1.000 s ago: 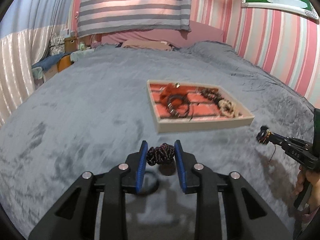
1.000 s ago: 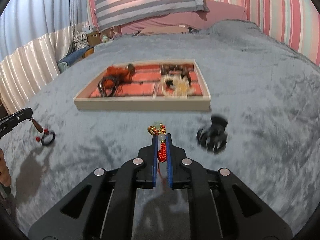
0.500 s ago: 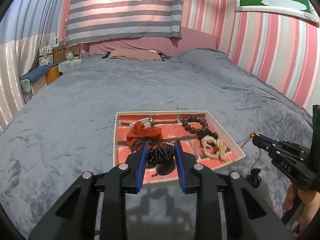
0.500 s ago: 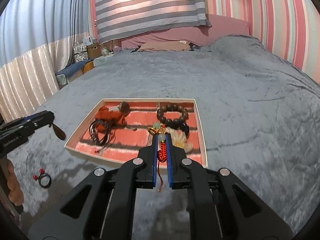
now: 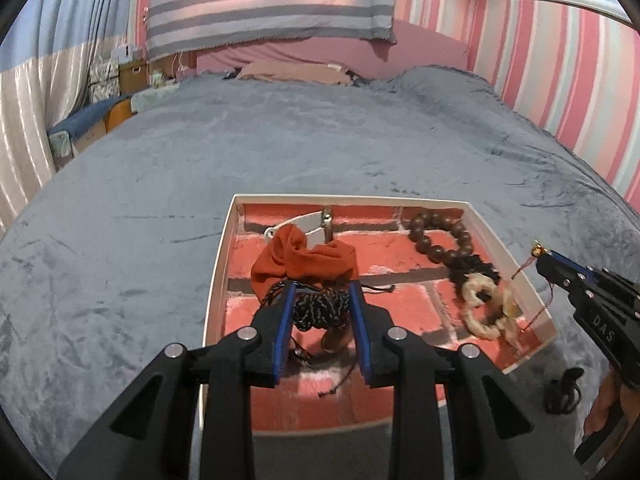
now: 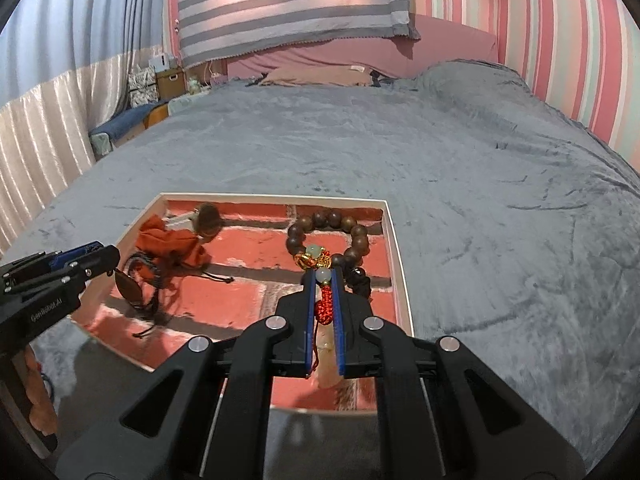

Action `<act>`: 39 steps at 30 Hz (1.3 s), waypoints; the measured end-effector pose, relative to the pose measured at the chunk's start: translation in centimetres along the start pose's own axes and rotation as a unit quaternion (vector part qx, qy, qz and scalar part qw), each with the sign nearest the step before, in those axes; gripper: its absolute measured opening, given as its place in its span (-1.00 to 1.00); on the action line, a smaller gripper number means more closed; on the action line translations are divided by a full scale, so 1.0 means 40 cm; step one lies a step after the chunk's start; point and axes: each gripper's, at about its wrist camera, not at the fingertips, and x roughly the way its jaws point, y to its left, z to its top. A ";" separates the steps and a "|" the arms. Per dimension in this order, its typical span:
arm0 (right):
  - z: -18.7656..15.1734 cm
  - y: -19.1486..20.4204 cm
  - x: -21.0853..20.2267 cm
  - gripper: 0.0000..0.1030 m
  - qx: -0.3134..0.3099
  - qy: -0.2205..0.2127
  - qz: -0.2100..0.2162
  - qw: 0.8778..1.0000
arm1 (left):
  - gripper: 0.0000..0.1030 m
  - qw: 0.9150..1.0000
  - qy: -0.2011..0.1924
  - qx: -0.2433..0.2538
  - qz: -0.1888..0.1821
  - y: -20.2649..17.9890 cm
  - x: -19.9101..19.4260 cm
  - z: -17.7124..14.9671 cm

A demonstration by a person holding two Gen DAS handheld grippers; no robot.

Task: Organize jewelry
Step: 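Carry the hair tie and tassel charm over the tray, then open the left tool on the hair tie while the right tool releases the tassel charm, then move both tools back toward the red-bead hair tie and black claw clip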

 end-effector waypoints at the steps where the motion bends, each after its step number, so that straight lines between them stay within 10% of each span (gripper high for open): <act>1: -0.002 -0.002 0.015 -0.83 0.001 0.004 -0.002 1.000 | -0.46 1.000 0.003 -0.001 0.006 0.006 0.014 0.003; 25: -0.075 -0.022 0.158 -0.81 -0.001 0.073 -0.014 0.997 | -0.34 0.999 0.048 0.000 0.024 0.034 0.119 -0.038; 39: -0.045 -0.026 0.061 0.20 0.003 0.041 -0.007 0.999 | 0.30 0.999 0.033 -0.014 0.007 0.035 0.030 -0.035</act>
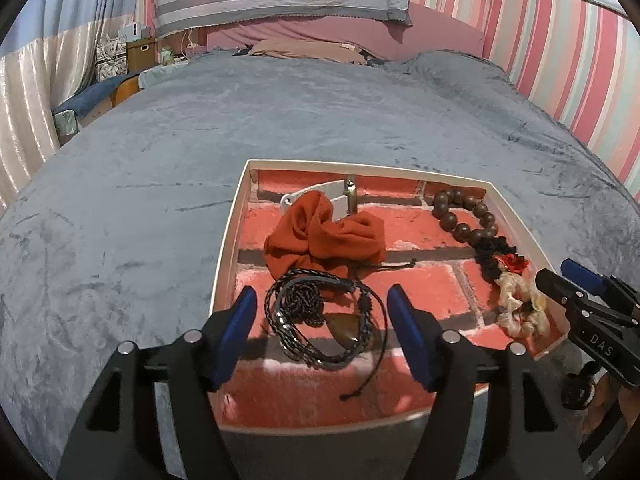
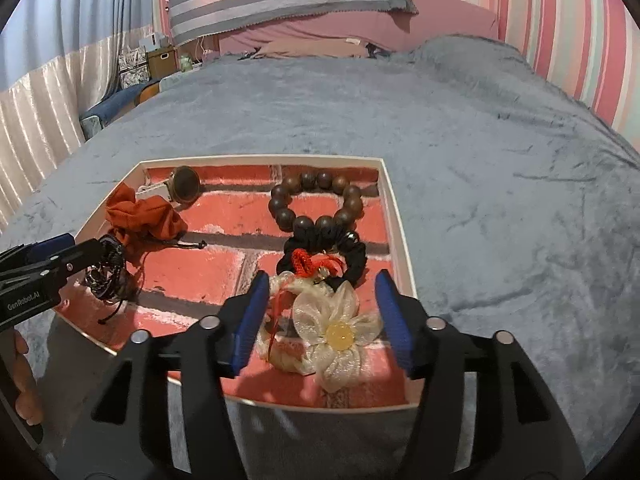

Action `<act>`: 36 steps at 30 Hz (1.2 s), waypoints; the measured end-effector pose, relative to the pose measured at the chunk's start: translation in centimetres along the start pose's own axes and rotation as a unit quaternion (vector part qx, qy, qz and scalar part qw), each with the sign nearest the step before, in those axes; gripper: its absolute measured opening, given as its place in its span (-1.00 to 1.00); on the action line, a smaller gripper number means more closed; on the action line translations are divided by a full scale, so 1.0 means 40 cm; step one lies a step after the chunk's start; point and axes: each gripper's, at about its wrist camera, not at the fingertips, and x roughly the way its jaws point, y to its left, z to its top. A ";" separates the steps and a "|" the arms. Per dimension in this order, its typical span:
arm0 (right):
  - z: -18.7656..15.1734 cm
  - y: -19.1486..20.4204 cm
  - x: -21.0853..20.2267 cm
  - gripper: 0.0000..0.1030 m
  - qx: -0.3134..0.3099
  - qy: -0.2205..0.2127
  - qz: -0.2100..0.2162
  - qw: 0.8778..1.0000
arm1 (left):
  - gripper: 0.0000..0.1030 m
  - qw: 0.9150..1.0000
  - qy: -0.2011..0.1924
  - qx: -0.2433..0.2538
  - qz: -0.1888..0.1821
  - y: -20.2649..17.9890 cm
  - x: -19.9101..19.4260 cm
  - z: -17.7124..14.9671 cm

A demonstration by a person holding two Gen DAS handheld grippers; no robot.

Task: Organize jewelry
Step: 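Move both tools back toward the red-bead hair tie and black claw clip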

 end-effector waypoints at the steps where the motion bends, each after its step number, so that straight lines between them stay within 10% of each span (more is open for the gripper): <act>1: 0.000 0.000 -0.012 0.31 -0.001 -0.005 -0.004 1.000 | 0.32 1.000 -0.001 0.001 0.000 -0.001 -0.009 -0.001; 11: -0.014 -0.034 -0.113 0.91 0.021 -0.043 -0.027 0.999 | 0.77 0.999 -0.043 -0.002 0.008 0.014 -0.135 -0.004; 36: -0.222 -0.112 -0.290 0.92 0.068 -0.044 -0.060 0.995 | 0.89 0.996 -0.057 -0.034 0.066 0.249 -0.371 -0.219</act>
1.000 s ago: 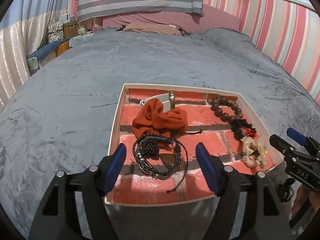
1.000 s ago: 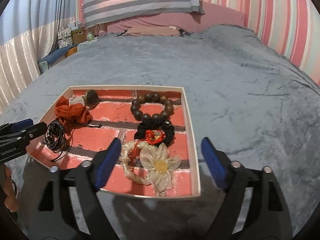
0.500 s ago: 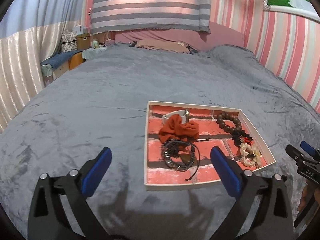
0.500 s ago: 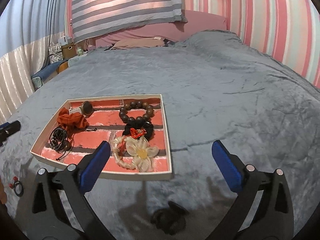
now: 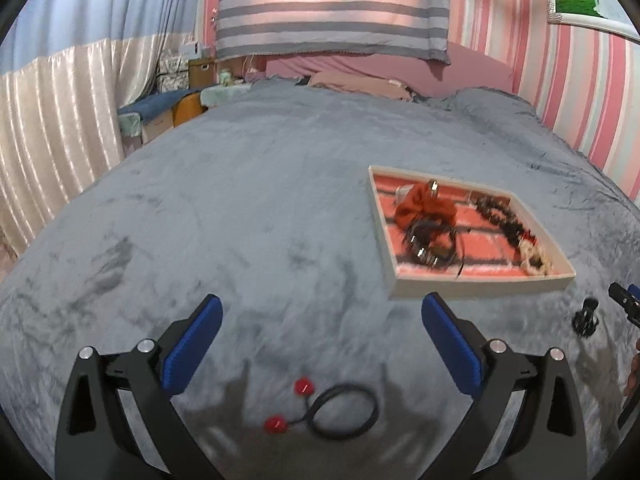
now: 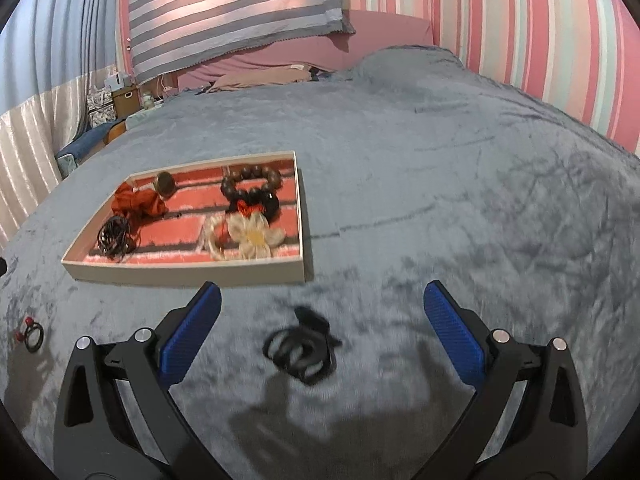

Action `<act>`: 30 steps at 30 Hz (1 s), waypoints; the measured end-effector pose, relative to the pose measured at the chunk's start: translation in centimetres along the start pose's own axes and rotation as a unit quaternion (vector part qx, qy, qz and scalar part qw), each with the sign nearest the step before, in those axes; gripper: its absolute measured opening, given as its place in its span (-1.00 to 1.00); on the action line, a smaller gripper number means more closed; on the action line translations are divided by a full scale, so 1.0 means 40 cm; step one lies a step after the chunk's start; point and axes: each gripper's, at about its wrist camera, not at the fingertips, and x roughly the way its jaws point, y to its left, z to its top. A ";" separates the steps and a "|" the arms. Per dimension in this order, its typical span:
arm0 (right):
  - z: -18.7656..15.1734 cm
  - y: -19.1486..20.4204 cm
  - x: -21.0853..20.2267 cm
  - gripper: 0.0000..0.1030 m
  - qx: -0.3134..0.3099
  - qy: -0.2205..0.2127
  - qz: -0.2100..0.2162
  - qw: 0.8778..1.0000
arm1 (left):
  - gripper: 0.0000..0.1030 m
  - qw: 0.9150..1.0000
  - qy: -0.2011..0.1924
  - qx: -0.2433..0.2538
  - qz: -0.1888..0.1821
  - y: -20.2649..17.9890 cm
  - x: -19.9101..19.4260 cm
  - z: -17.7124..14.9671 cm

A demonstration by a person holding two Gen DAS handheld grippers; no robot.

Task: Organize jewelry
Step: 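Move both tools back toward the red-bead hair tie and black claw clip, then grasp the red-bead hair tie with the left tool while the right tool grasps the black claw clip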

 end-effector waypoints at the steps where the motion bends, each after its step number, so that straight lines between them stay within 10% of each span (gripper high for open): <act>1: -0.008 0.000 0.000 0.92 0.002 0.002 0.000 1.000 | 0.89 1.000 0.006 -0.002 0.000 0.008 -0.001 -0.017; 30: -0.104 0.019 0.081 0.91 -0.008 0.054 -0.011 0.998 | 0.74 0.995 0.085 -0.001 -0.056 0.012 0.064 -0.169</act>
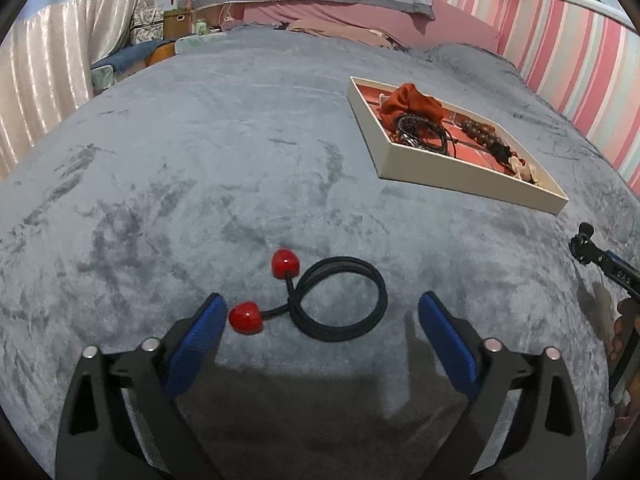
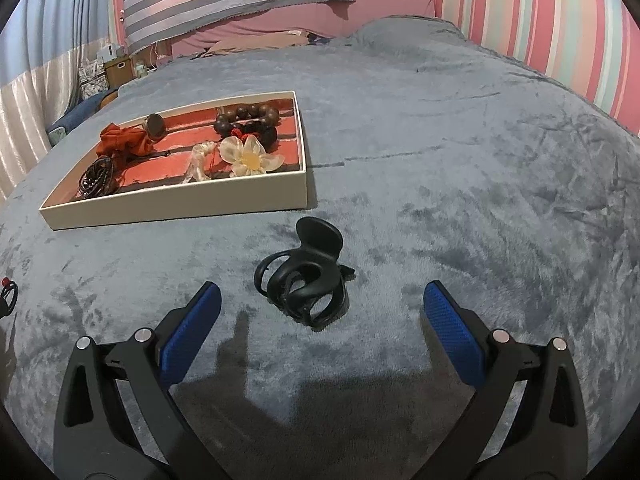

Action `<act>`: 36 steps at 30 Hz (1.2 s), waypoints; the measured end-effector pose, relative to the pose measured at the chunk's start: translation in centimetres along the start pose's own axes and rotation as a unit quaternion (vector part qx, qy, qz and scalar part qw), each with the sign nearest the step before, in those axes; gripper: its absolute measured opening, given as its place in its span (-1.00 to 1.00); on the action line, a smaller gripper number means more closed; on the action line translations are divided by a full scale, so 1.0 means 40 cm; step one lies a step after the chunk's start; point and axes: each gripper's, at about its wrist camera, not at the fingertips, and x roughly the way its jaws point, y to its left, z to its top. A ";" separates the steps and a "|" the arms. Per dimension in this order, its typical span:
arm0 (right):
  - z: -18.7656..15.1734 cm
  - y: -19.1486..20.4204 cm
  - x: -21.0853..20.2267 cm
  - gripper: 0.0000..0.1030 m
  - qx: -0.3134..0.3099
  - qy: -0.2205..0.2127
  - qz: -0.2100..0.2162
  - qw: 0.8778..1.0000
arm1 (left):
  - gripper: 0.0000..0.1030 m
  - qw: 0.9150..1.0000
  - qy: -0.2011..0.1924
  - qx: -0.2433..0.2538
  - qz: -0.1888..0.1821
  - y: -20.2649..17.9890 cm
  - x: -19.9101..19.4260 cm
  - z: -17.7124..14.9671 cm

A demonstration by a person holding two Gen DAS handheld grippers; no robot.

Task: Organize jewelry
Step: 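Grasp the red-bead hair tie with the left tool while the right tool grasps the black claw clip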

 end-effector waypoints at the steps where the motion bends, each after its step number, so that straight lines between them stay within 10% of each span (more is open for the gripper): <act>1: 0.000 -0.002 0.003 0.91 0.002 0.001 0.001 1.000 | 0.71 1.000 -0.001 -0.005 -0.001 0.005 0.001 0.000; 19: 0.005 0.014 0.059 0.81 -0.007 0.037 0.008 0.999 | -0.09 1.000 -0.007 0.002 0.006 -0.005 0.032 0.012; 36: 0.009 0.012 0.066 0.16 -0.005 0.041 0.003 0.999 | -0.58 1.000 -0.010 -0.004 -0.013 -0.003 0.035 0.015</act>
